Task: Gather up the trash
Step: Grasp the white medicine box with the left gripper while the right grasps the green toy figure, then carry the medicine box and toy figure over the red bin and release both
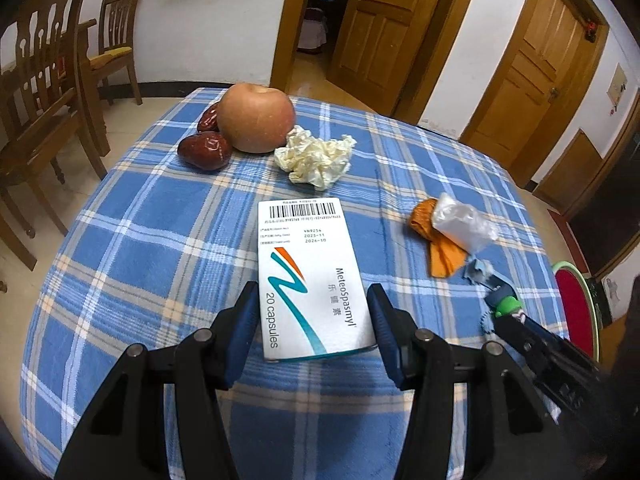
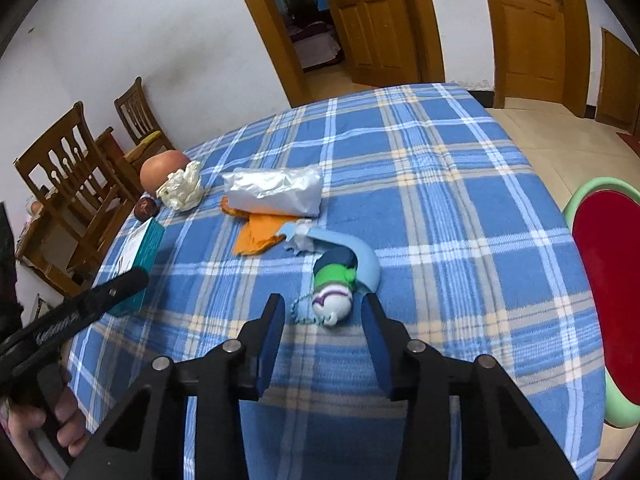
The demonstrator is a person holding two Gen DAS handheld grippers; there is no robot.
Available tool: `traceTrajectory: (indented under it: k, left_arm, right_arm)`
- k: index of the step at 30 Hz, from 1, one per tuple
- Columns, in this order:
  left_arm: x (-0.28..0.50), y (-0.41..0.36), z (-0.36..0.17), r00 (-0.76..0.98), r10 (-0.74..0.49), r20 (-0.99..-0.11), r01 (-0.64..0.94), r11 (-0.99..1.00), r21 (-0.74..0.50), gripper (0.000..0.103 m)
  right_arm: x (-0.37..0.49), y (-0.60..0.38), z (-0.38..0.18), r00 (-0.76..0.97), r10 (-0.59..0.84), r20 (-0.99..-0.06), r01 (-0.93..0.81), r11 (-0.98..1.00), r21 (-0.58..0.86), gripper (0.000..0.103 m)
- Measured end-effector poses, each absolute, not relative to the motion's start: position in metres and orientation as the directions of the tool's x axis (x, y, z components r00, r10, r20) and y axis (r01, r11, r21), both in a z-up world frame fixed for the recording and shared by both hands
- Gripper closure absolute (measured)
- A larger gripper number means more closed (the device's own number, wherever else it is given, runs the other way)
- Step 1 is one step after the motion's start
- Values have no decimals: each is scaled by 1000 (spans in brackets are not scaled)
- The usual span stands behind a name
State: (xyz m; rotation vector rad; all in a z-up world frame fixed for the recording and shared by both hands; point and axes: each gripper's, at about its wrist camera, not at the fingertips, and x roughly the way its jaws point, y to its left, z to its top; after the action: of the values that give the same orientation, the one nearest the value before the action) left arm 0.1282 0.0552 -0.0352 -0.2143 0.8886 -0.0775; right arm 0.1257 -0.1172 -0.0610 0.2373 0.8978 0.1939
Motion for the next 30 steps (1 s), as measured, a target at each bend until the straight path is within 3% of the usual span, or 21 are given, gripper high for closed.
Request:
traceTrajectory:
  k: [2,4,30]
  left_arm:
    - [126,53,-34,631,-162,-759,-12,976,-218,48]
    - [124,52,-33,631,-167,-757,-6,976,-220,48]
    - [86,10,-3,654,-221,-723,108,974,-201,48]
  right_arm:
    - [127,-118,-61,614,257,-746,-61,958,279,64]
    - [127,-118,-61,619,244,-747,-56,962,267,78]
    - [61,-153,-23,688,272,-673,-59,945,322,78]
